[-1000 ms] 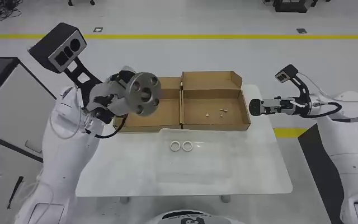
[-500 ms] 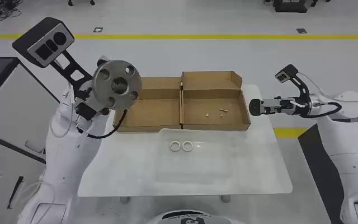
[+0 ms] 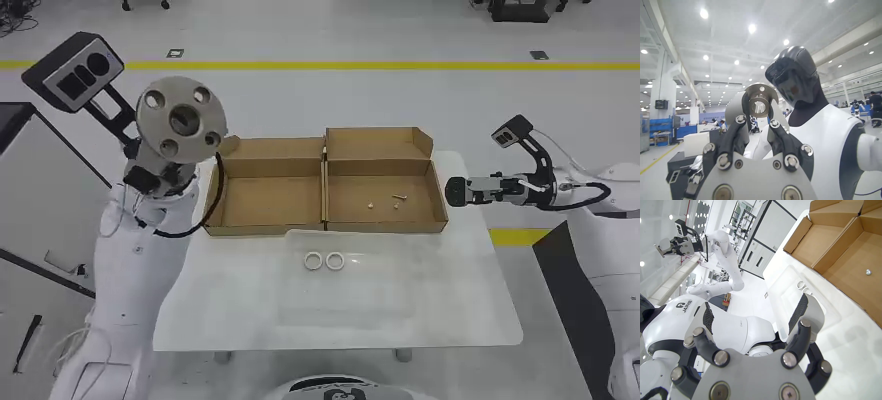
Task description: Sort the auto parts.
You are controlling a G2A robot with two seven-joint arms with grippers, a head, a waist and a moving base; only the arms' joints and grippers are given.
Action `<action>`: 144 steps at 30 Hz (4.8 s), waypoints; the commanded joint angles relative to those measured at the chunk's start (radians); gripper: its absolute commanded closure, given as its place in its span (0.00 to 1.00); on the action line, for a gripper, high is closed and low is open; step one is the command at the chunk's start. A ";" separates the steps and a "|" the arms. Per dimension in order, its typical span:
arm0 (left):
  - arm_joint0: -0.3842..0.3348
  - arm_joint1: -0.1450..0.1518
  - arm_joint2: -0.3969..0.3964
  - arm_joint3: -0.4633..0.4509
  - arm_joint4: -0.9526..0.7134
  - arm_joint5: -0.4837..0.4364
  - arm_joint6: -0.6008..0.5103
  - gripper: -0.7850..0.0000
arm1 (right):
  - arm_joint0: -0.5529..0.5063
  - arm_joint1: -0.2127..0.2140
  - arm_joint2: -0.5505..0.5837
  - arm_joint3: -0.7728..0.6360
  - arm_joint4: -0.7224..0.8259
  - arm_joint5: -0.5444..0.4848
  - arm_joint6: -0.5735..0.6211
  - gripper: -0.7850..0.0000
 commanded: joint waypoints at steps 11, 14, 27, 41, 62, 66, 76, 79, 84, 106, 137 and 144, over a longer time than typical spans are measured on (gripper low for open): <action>0.015 0.025 0.005 -0.008 0.156 0.000 0.000 1.00 | 0.000 0.000 0.000 0.000 0.000 0.000 0.000 0.00; 0.014 0.022 0.009 -0.015 0.078 0.000 0.004 1.00 | 0.000 0.000 0.000 0.000 0.000 0.000 0.000 0.00; 0.007 0.005 0.014 -0.032 -0.035 0.000 0.000 1.00 | 0.000 0.000 0.000 0.000 0.000 0.000 0.000 0.00; 0.034 0.014 -0.035 -0.018 0.191 0.179 0.008 1.00 | 0.000 0.000 0.000 0.000 0.000 0.000 0.000 0.00; 0.071 0.055 -0.050 0.019 0.892 0.633 -0.117 1.00 | 0.000 0.000 0.000 0.000 0.000 0.000 0.000 0.00; 0.051 0.065 -0.042 0.021 1.038 0.697 -0.188 1.00 | 0.000 0.000 0.000 0.000 0.000 0.000 0.000 0.00; -0.114 0.063 0.117 0.185 1.304 0.729 -0.257 1.00 | 0.000 0.000 0.000 0.000 0.000 0.000 0.000 0.00; -0.190 0.051 0.204 0.294 1.355 0.715 -0.272 1.00 | 0.000 0.000 0.000 0.000 0.000 0.000 0.000 0.00; -0.293 0.024 0.346 0.456 1.429 0.708 -0.289 1.00 | 0.000 0.000 0.000 0.000 0.000 0.000 0.000 0.00; -0.431 -0.089 0.656 0.849 1.519 0.715 -0.226 1.00 | 0.000 0.000 0.000 0.000 0.000 0.000 0.000 0.00; -0.522 -0.229 0.774 1.231 1.464 0.655 -0.143 0.28 | 0.000 0.000 0.000 0.000 0.000 0.000 0.000 0.00; -0.543 -0.249 0.774 1.272 1.451 0.638 -0.135 0.00 | 0.000 0.000 0.000 0.000 0.000 0.000 0.000 0.00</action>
